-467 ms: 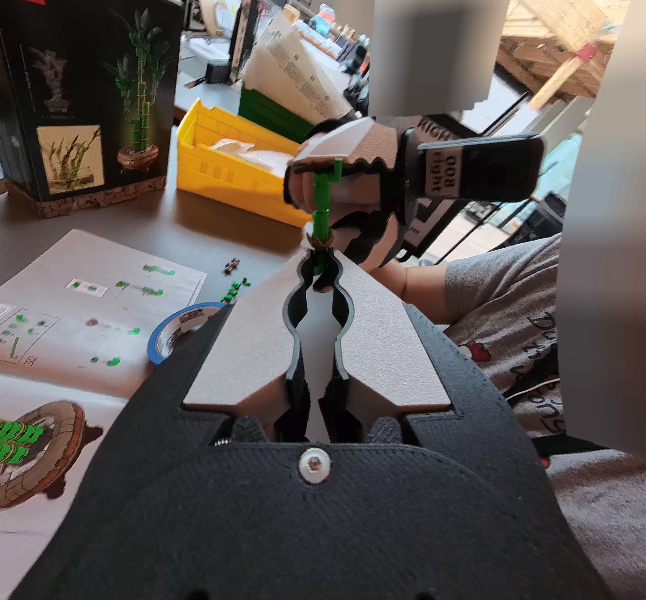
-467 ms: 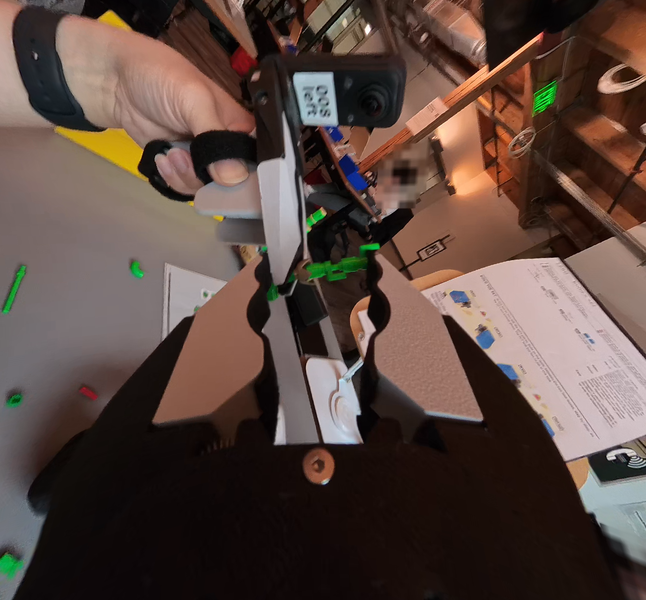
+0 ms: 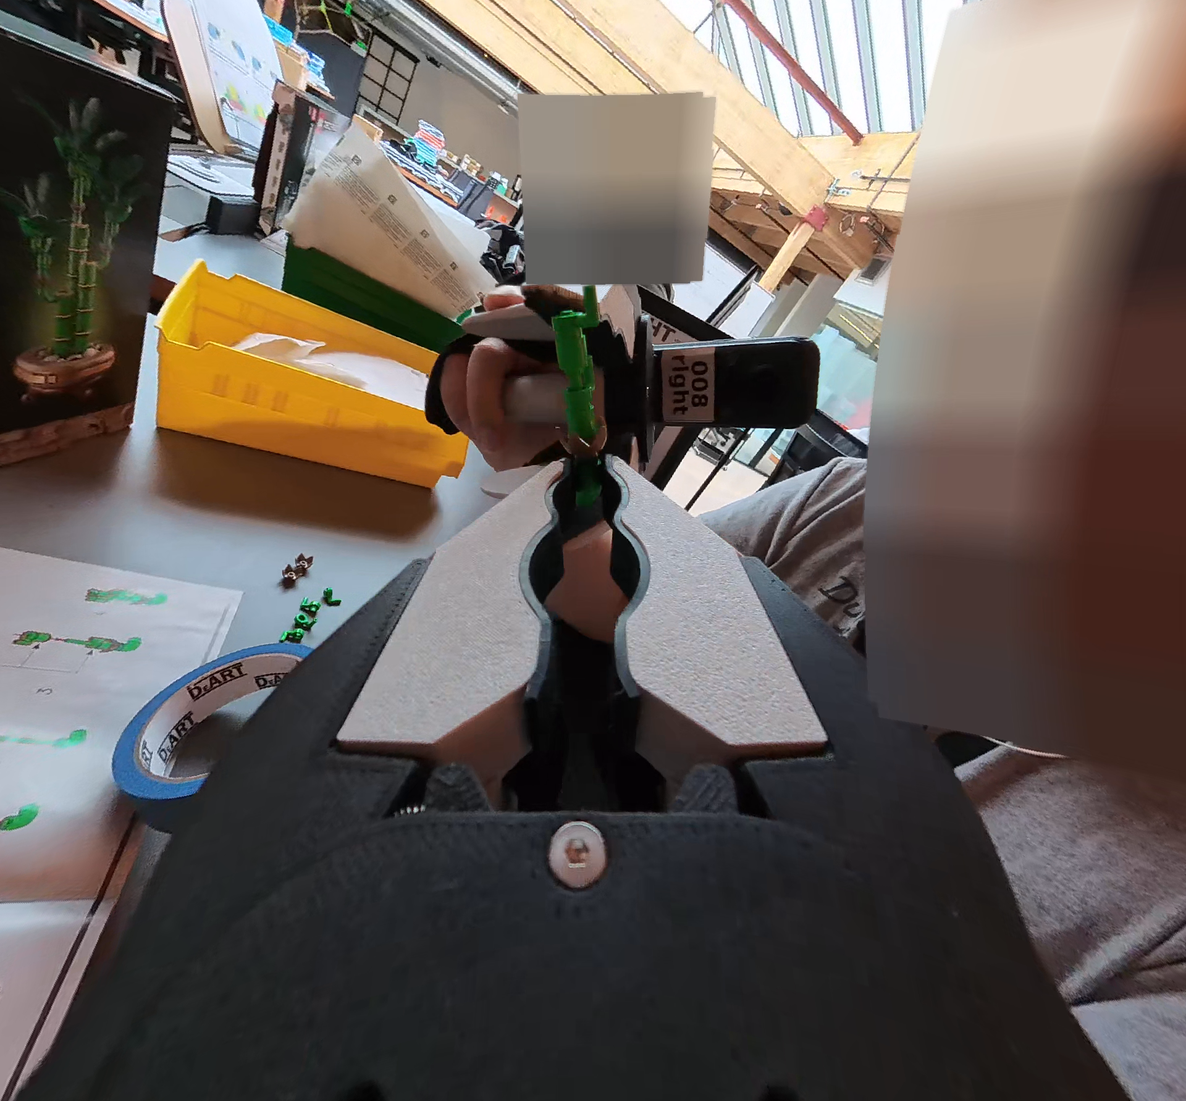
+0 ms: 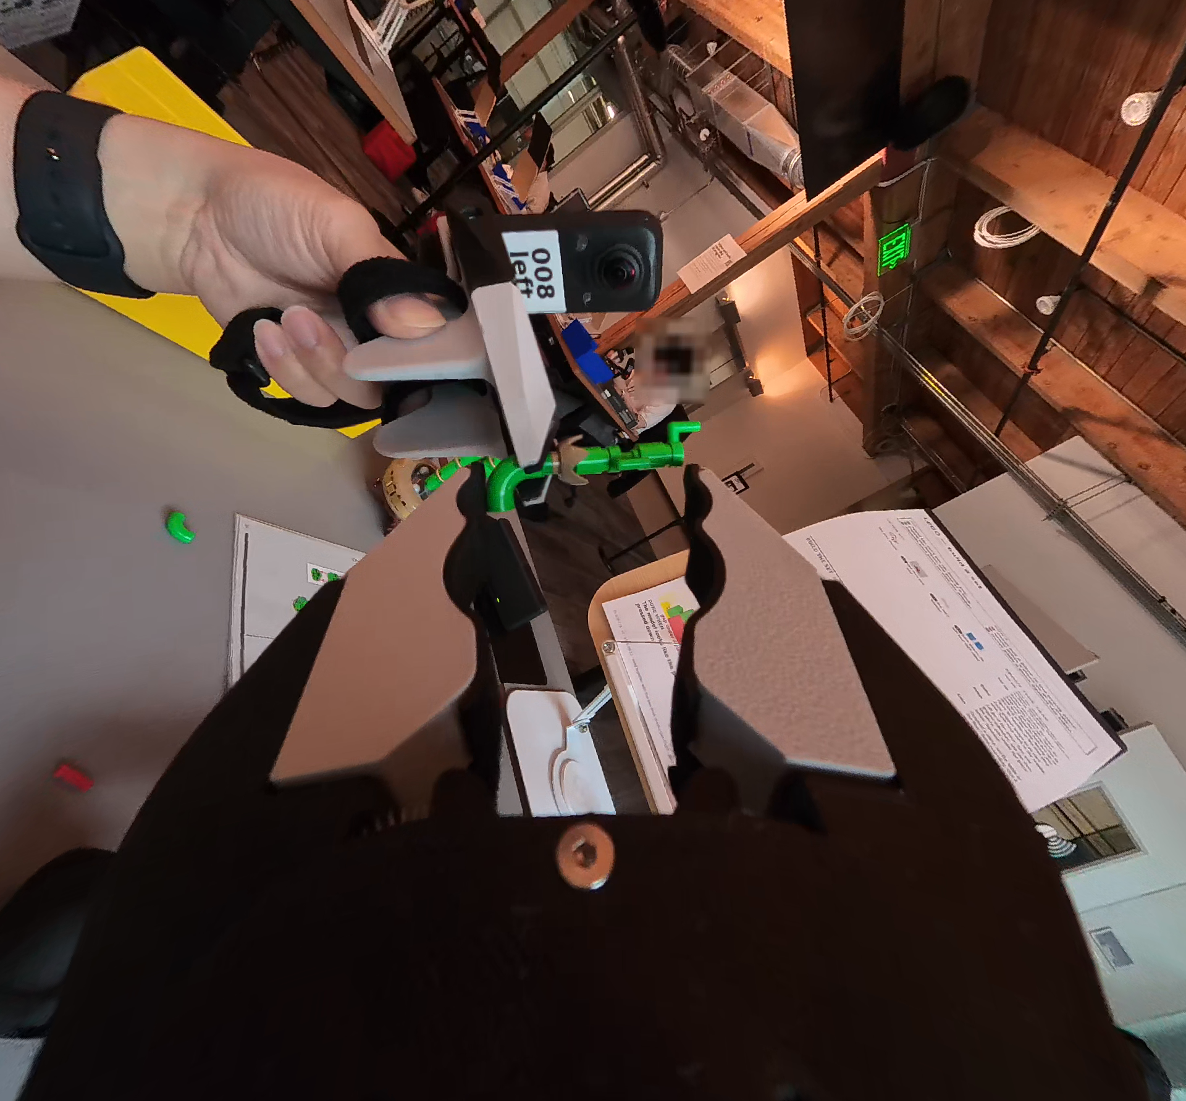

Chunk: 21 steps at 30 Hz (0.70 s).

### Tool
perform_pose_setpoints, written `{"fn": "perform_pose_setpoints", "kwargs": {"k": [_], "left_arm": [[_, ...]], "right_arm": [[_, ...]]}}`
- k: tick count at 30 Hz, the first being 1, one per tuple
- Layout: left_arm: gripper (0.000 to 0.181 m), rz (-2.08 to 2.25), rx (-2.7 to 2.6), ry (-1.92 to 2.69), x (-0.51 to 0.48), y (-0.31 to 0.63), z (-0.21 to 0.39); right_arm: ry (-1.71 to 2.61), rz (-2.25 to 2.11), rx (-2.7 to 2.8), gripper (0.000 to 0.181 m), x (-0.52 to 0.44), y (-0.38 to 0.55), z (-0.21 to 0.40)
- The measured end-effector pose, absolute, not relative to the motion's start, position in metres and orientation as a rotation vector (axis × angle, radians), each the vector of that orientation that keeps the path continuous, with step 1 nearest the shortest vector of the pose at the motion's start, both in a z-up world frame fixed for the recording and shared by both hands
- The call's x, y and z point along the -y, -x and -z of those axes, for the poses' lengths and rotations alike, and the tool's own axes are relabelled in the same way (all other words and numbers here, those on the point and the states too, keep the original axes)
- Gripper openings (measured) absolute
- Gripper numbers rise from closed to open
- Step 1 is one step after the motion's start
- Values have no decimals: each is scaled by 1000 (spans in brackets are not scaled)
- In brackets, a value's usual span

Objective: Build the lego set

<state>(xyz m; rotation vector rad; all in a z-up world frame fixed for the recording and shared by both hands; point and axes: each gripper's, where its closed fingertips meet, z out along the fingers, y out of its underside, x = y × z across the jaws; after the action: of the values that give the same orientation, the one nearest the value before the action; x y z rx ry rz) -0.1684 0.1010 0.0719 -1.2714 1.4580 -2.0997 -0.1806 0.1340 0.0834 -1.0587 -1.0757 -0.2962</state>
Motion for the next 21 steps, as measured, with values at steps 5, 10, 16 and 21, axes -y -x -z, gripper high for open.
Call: {"fn": "perform_pose_setpoints", "kwargs": {"k": [5, 10, 16, 21], "left_arm": [[5, 2104, -1492, 1244, -98, 172, -71], [5, 2105, -1506, 1226, -97, 174, -72], [5, 2115, -1516, 1221, -96, 178, -74], [5, 2101, -1523, 1234, -98, 178, -73]], "right_arm": [[1046, 310, 1108, 56, -131, 185, -82], [1037, 320, 1109, 57, -130, 187, -83], [1021, 315, 1105, 57, -128, 190, -85], [1031, 315, 1108, 58, -129, 190, -83]]}}
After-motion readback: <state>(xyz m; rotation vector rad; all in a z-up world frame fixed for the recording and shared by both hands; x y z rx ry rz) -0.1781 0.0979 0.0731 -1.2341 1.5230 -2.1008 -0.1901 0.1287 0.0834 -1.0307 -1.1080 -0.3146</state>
